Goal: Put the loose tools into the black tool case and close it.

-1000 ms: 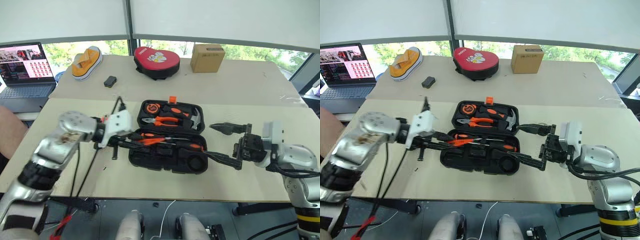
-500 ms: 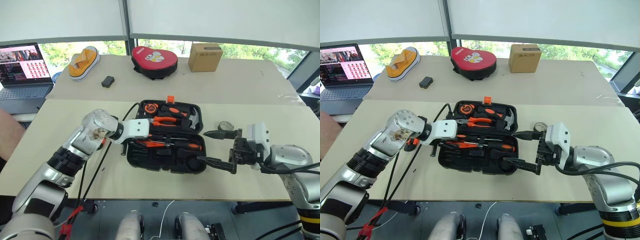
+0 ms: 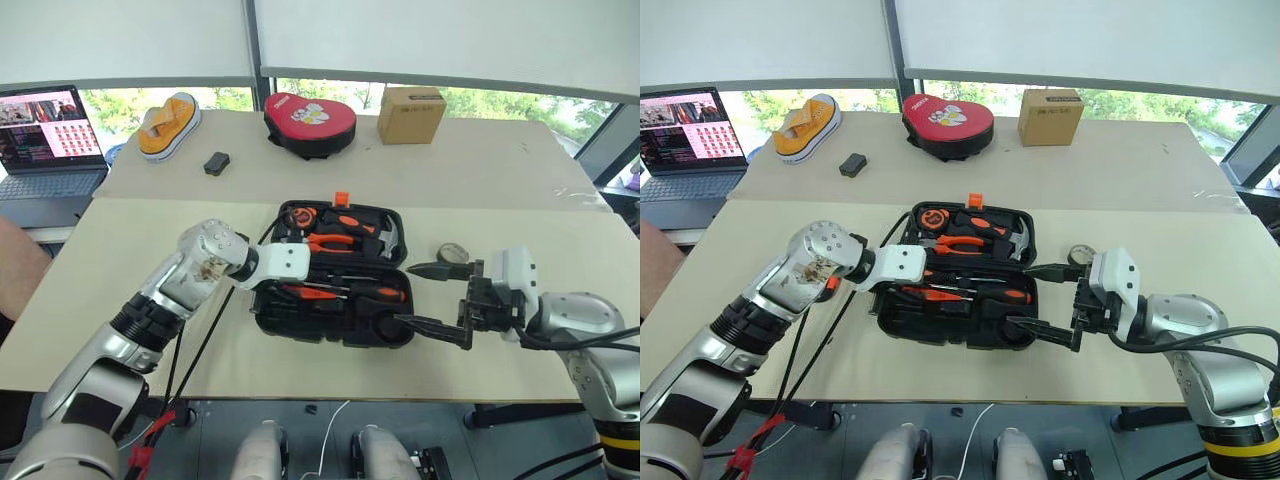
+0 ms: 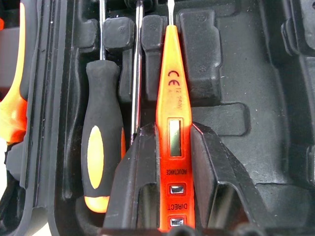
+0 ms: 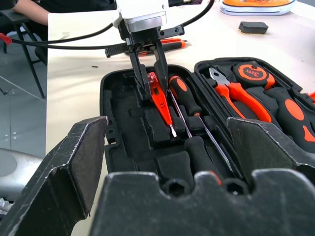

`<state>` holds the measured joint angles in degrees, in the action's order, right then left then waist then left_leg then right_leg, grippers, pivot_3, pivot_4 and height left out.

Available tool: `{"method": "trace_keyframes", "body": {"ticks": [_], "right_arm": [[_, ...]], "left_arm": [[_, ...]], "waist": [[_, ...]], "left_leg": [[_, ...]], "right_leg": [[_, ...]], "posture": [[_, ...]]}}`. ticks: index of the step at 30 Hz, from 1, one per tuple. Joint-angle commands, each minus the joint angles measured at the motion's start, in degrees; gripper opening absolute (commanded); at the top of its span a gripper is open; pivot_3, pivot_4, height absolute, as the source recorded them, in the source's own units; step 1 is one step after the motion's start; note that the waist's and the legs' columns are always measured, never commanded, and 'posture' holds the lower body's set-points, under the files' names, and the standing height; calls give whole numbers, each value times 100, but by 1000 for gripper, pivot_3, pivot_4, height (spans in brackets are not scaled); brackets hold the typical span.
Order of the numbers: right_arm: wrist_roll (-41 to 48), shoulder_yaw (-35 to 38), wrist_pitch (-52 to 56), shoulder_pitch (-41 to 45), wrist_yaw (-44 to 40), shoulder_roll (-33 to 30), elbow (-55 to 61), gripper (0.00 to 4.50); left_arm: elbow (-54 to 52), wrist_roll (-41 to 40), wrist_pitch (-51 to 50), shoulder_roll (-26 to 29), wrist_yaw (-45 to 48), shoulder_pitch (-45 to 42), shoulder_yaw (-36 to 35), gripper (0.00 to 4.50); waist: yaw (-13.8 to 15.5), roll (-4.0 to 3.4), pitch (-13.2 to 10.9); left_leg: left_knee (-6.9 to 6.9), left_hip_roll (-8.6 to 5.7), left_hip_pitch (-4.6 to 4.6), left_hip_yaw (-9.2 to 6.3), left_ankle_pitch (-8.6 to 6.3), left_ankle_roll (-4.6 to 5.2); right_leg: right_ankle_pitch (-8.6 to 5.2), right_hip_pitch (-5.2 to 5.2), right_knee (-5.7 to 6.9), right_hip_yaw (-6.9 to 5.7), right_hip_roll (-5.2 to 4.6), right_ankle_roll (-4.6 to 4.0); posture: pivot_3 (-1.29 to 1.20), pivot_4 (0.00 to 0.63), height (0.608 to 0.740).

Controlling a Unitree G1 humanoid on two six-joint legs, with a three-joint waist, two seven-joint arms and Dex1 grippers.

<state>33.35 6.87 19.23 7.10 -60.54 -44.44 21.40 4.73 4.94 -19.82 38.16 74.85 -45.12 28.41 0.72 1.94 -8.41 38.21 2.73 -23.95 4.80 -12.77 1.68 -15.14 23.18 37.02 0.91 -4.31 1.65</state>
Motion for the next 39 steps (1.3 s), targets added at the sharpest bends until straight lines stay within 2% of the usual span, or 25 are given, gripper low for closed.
{"method": "trace_keyframes", "body": {"ticks": [1,7,8,11,16,20,23,26,30,31,37,39], "right_arm": [[-37,50,-70,11,70,40,78,4500],[-91,5,-65,38,86,74,37,4500],[-89,0,-73,40,87,74,33,4500],[-23,16,-85,18,57,91,26,4500],[47,37,-58,-24,-5,98,-3,4500],[26,2,-79,13,-55,128,-99,4500],[-3,-28,-98,76,-93,157,-191,4500],[-18,-40,-114,110,-123,171,-254,4500],[-21,-35,-105,118,-140,175,-284,4500],[-20,-32,-102,110,-142,175,-283,4500],[-16,-25,-79,46,-114,191,-238,4500],[-12,-16,-79,3,-93,199,-205,4500]], "left_arm": [[-30,118,10,-12,98,11,85,478],[-23,-121,-315,-166,138,73,-78,478],[-73,-295,-382,-219,127,70,-245,1440],[-334,-926,-448,-295,254,24,-795,2359],[-615,-1422,-590,-221,115,27,-1399,2359],[-558,-1234,-304,81,76,371,-1368,2359],[-473,-1286,-187,-11,-141,577,-1422,2359],[-437,-1294,125,-65,-142,725,-1424,1653],[-462,-1270,366,-110,-166,795,-1375,196],[-475,-1259,392,-118,-165,813,-1348,92],[-450,-1038,628,-213,-406,951,-1208,92],[-583,-1098,705,-235,-416,1038,-1232,640]], "waist": [[0,0,0],[-1,0,0],[-1,0,0],[2,0,0],[-2,0,0],[-11,-1,0],[-10,-1,0],[20,-1,0],[26,-1,0],[21,-1,0],[0,-1,0],[0,-1,0]], "left_leg": [[1,0,0,0,0,0],[2,0,0,0,0,0],[3,0,0,0,0,0],[9,0,-8,-2,0,1],[28,4,-27,-20,-3,5],[32,4,-25,-23,-4,6],[32,5,-22,-22,-5,8],[48,5,-33,-20,-5,9],[58,2,-35,-17,-8,13],[58,2,-35,-16,-8,14],[57,4,-33,-15,-9,14],[57,4,-33,-15,-9,14]], "right_leg": [[0,0,0,0,0,0],[0,-1,1,0,0,0],[0,-1,1,1,0,0],[0,4,3,-1,-1,1],[0,16,9,-9,1,1],[1,12,11,-9,1,2],[1,10,11,-7,3,2],[1,10,12,-16,1,2],[4,6,11,-15,-3,8],[4,6,11,-15,-3,8],[4,6,11,-14,0,8],[4,6,12,-14,0,8]], "posture": [[0,150,740],[0,150,740],[0,150,740],[0,150,740],[0,150,740],[0,150,740],[0,150,740],[0,150,740],[0,150,740],[0,150,740],[0,150,740],[0,150,740]]}}
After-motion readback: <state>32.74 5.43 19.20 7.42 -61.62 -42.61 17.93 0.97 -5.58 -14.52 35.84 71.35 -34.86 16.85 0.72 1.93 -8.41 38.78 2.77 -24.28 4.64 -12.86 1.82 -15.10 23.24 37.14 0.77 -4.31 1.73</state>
